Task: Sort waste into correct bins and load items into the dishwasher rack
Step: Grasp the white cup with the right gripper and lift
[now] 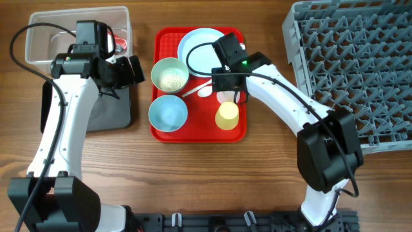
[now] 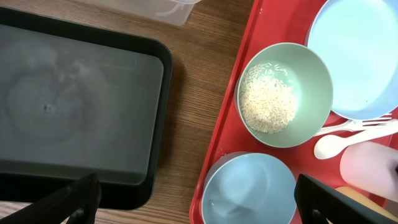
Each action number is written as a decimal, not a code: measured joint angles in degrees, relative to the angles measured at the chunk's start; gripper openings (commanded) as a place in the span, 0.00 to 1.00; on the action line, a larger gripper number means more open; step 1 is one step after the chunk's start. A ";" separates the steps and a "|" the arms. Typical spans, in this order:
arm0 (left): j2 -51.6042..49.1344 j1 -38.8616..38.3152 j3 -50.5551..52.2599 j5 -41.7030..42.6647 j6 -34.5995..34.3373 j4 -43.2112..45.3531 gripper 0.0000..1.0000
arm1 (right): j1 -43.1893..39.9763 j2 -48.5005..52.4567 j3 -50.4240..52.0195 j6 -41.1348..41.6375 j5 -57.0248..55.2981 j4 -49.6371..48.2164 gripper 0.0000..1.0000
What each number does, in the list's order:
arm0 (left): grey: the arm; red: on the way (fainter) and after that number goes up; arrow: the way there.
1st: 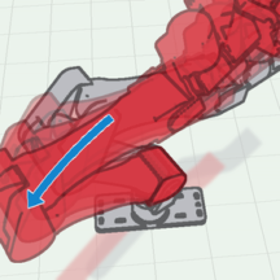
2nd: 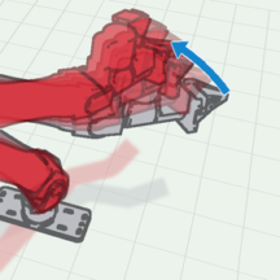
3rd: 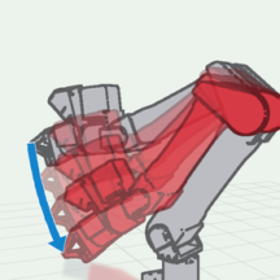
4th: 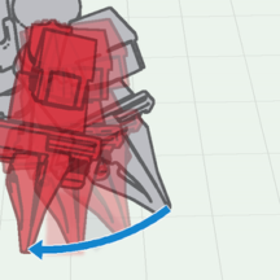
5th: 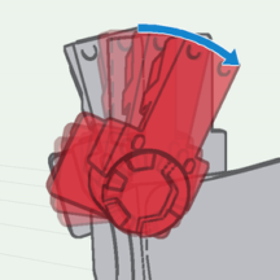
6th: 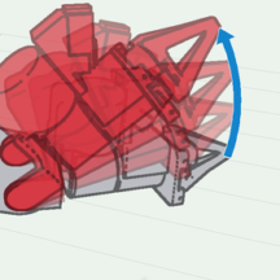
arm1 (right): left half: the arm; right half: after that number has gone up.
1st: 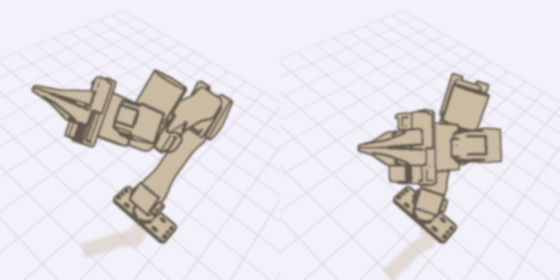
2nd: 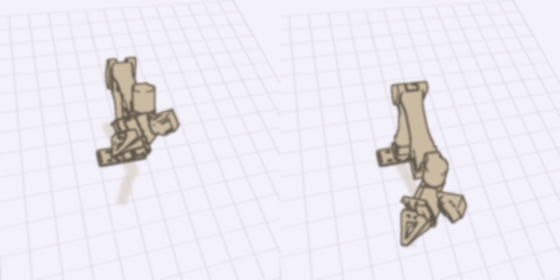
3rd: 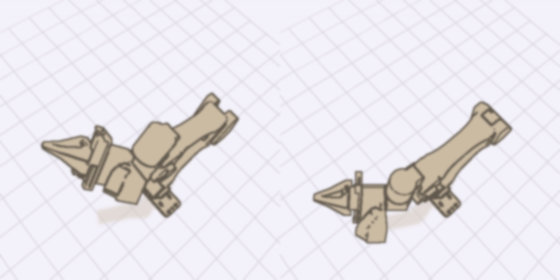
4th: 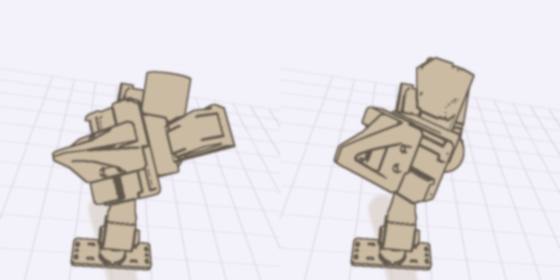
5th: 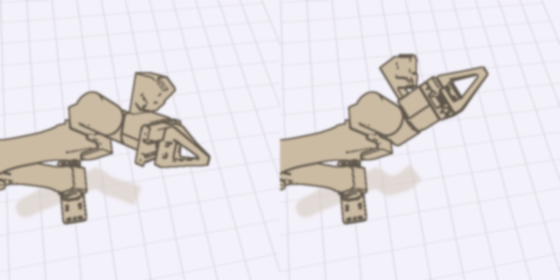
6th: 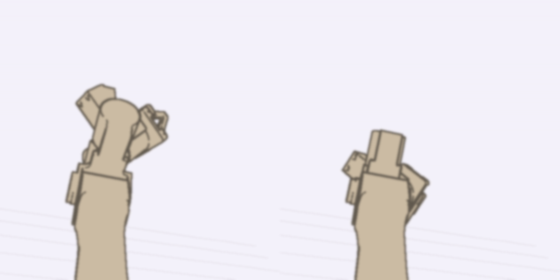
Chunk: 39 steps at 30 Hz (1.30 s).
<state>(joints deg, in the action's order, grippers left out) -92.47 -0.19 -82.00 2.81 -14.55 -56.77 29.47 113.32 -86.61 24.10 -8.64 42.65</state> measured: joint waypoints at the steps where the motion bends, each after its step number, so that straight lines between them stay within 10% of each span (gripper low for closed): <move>1: 0.00 0.00 0.00 0.00 0.00 0.00 1.00 | 0.00 0.28 0.00 0.00 0.44 0.00 0.84; 14: -0.02 0.00 0.00 0.00 0.00 -0.87 1.00 | 0.00 0.92 0.66 0.02 1.57 -0.07 0.83; 21: 0.00 0.00 0.00 0.00 0.00 -0.87 1.00 | 0.00 0.96 1.44 0.22 1.75 -0.26 0.60; 39: -0.02 0.00 0.00 0.00 0.00 -1.07 1.00 | 0.00 -0.15 0.24 -0.24 2.45 2.89 0.43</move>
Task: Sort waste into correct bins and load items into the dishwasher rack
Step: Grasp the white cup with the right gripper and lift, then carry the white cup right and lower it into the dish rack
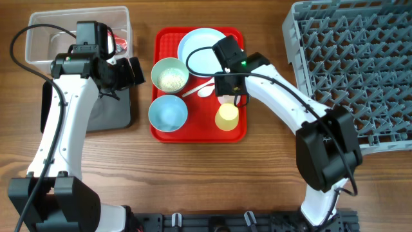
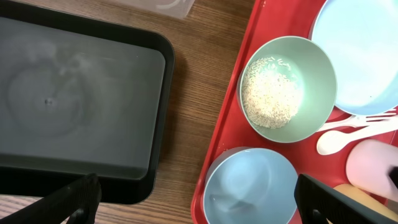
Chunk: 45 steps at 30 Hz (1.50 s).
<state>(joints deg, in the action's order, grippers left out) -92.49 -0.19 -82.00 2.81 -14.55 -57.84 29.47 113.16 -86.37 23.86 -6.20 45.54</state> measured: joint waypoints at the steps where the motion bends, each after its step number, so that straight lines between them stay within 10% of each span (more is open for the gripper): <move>1: 0.00 0.00 0.00 0.00 0.00 0.00 1.00 | 0.00 -0.13 0.02 -0.17 0.02 0.07 0.42; 22: 0.00 0.00 0.00 -0.02 0.00 -0.02 1.00 | -10.84 -28.39 -0.15 -0.83 0.20 21.33 0.39; 45: 0.00 0.00 0.00 0.00 0.00 1.68 1.00 | -50.07 -44.94 5.03 -1.09 -6.49 30.34 0.47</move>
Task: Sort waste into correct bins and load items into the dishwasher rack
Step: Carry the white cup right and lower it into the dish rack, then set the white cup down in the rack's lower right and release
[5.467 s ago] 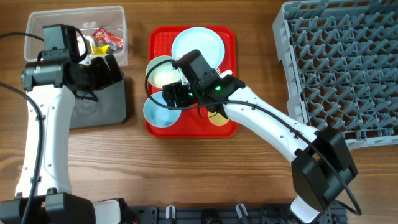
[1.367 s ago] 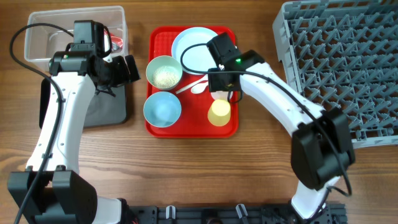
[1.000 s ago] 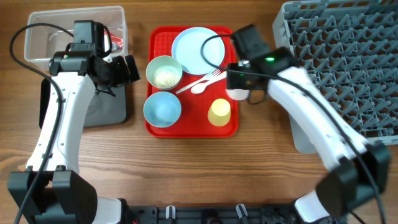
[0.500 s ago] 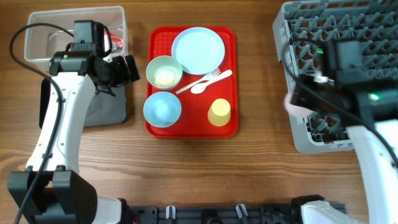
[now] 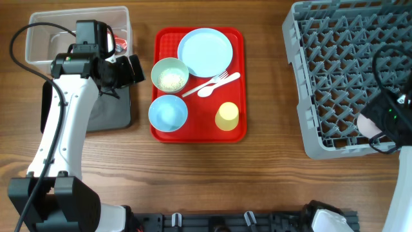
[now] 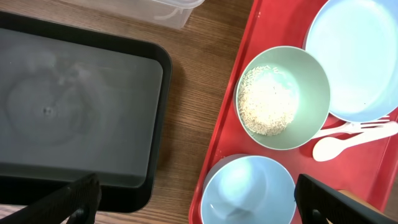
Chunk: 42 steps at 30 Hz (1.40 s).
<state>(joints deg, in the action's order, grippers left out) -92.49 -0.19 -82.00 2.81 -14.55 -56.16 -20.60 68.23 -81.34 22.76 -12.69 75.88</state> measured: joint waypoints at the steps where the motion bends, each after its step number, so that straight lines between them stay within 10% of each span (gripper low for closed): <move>1: 0.00 0.00 0.00 -0.02 0.00 0.02 1.00 | -0.74 0.02 1.07 -0.04 0.00 -0.68 0.47; 33: 0.02 0.00 0.00 -0.02 0.00 -0.39 1.00 | -11.87 17.07 10.08 -0.59 7.67 -18.34 0.48; 37: 0.02 0.00 0.00 -0.02 0.00 -0.39 1.00 | -11.87 17.75 10.08 -0.55 7.08 -17.49 0.66; 42: 0.02 0.00 0.00 -0.02 0.00 -0.63 1.00 | -12.02 18.03 10.08 -0.35 6.38 -17.25 0.66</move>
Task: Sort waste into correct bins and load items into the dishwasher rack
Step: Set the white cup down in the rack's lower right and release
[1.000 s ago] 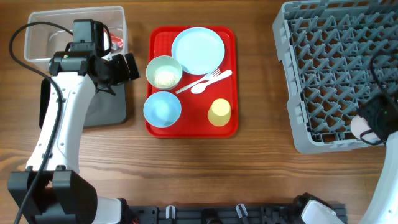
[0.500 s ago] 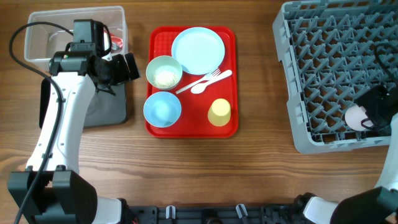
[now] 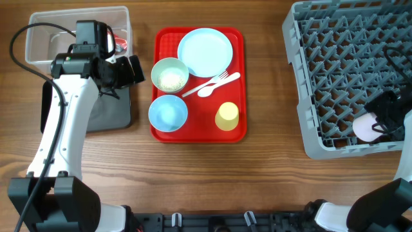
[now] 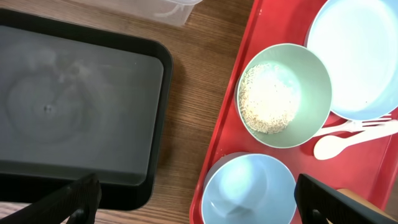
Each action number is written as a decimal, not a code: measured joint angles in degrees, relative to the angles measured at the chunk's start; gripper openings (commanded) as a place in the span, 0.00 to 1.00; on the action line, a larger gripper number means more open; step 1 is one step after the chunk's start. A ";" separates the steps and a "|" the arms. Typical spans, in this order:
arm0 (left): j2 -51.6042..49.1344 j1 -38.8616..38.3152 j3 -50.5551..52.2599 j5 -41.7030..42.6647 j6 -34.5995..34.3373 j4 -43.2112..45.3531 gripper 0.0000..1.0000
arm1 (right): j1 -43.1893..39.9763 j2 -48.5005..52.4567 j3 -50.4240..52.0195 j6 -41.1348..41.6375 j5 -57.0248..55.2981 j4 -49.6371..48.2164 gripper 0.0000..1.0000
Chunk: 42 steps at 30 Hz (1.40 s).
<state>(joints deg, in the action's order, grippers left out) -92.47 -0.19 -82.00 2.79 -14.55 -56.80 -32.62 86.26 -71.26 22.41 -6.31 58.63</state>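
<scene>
On the red tray [image 3: 239, 77] are a blue plate [image 3: 205, 53], a green bowl with rice [image 3: 170, 75], a blue bowl [image 3: 168, 113], a yellow cup [image 3: 226, 116] and a white fork and spoon [image 3: 212, 84]. My left gripper [image 3: 132, 69] hangs open between the black bin and the tray. Its wide-apart fingers [image 4: 78, 199] frame the blue bowl [image 4: 249, 190] and the wood beside it, below the green bowl [image 4: 283, 93]. A pink cup [image 3: 365, 127] sits at the near right of the grey dishwasher rack [image 3: 335, 58], and my right gripper [image 3: 380, 121] is closed around it.
A black bin [image 3: 106, 113] lies left of the tray, shown empty in the left wrist view [image 4: 74, 106]. A clear plastic container [image 3: 48, 38] with some waste in it stands behind the bin. Bare wooden table [image 3: 270, 167] separates the tray from the rack.
The right arm has shifted at the rack's near right corner, and the pink cup sits slightly lower and further left in the rack. The left gripper has barely moved.
My right gripper was first at the pink cup on the tray, next to the yellow cup, and was still there a moment later. By 1.4 s ago the cup had left the tray and was at the rack's near right corner, where it remains. The left gripper stayed open throughout.
</scene>
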 measured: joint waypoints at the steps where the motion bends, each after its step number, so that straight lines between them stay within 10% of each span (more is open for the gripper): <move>1: 0.00 0.00 0.00 0.00 0.00 -0.13 1.00 | -0.13 0.00 0.00 0.00 -0.02 -0.02 0.66; 36: -0.02 0.00 0.00 0.00 0.00 -1.92 1.00 | -0.59 0.00 0.00 -0.68 -4.07 -2.99 0.54; 42: 0.00 0.00 0.00 0.02 0.00 -1.95 1.00 | -0.59 0.00 0.00 -0.52 -6.12 -3.43 0.68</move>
<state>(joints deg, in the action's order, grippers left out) -92.47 -0.19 -82.00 2.81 -14.55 -58.74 -33.21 86.26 -71.26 21.89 -12.43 55.20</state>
